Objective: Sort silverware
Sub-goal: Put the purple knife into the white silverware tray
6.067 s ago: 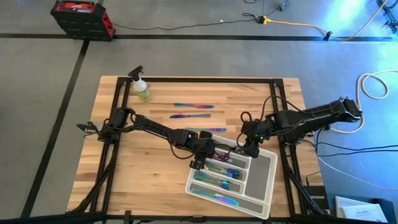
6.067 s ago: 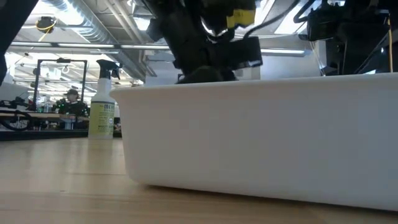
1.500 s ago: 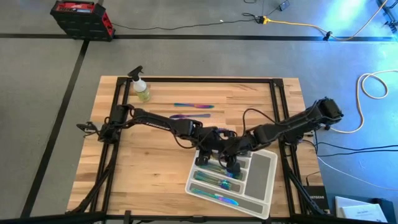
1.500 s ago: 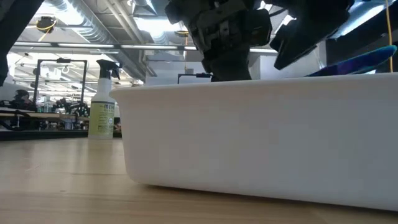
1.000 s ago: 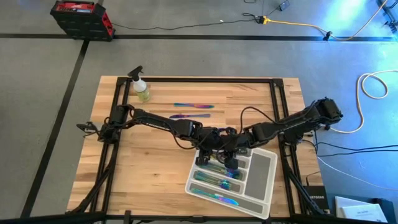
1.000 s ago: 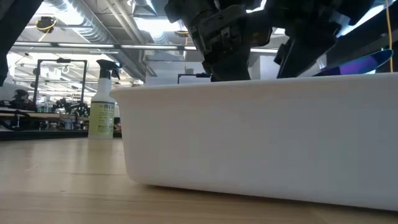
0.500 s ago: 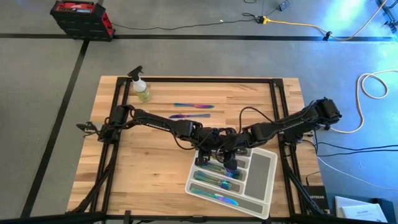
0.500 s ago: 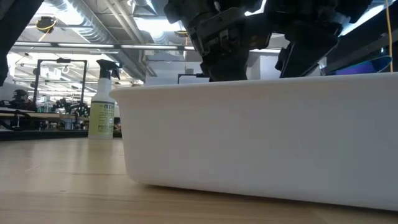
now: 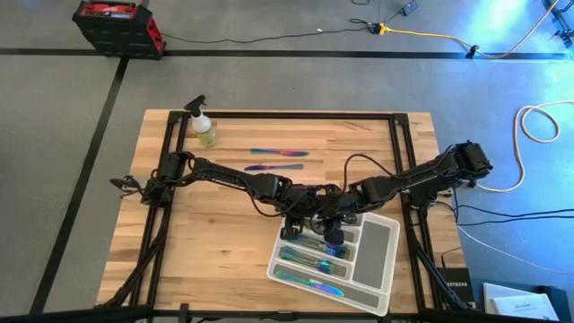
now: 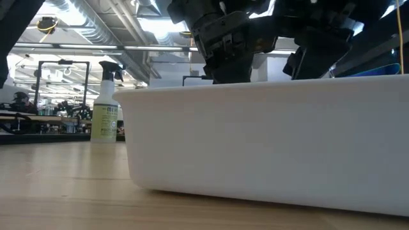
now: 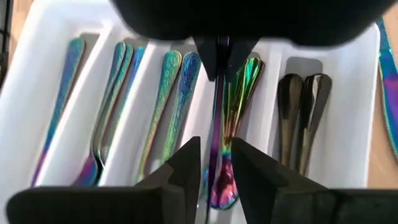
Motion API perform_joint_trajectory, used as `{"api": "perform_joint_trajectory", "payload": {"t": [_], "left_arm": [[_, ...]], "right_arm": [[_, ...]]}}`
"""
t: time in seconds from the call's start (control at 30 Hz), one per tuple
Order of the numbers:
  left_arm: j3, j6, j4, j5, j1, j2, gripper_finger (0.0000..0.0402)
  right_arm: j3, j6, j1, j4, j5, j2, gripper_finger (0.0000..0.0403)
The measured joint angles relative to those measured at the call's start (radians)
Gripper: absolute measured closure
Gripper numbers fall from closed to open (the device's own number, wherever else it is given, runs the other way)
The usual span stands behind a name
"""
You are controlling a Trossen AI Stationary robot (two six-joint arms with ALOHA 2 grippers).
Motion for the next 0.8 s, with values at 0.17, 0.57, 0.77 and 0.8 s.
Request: {"api": "perform_joint_trajectory", "payload": {"t": [0.17,0.57,0.77,0.8], "left_arm": [[0.002,0.003,0.012,-0.010,-0.001,-0.004,0.0396],[0.003,0.024,0.013,-0.016,-0.004,-0.004,0.0396],[0.016,0.017,0.006,-0.006,-0.005,-0.003,0.0396],[0.019,0.017,0.006,-0.006,-0.005,-0.003,0.0396]], "right_arm": [[-0.003,-0.029,0.017,-0.047,0.151,-0.085,0.0336],[-0.154,-0.028,0.031,0.193,0.211,-0.286,0.0343],[-0.220,-0.014,0.076,0.275,0.210,-0.291,0.0262],[-0.222,-0.013,0.082,0.276,0.218,-0.287,0.0244]]}}
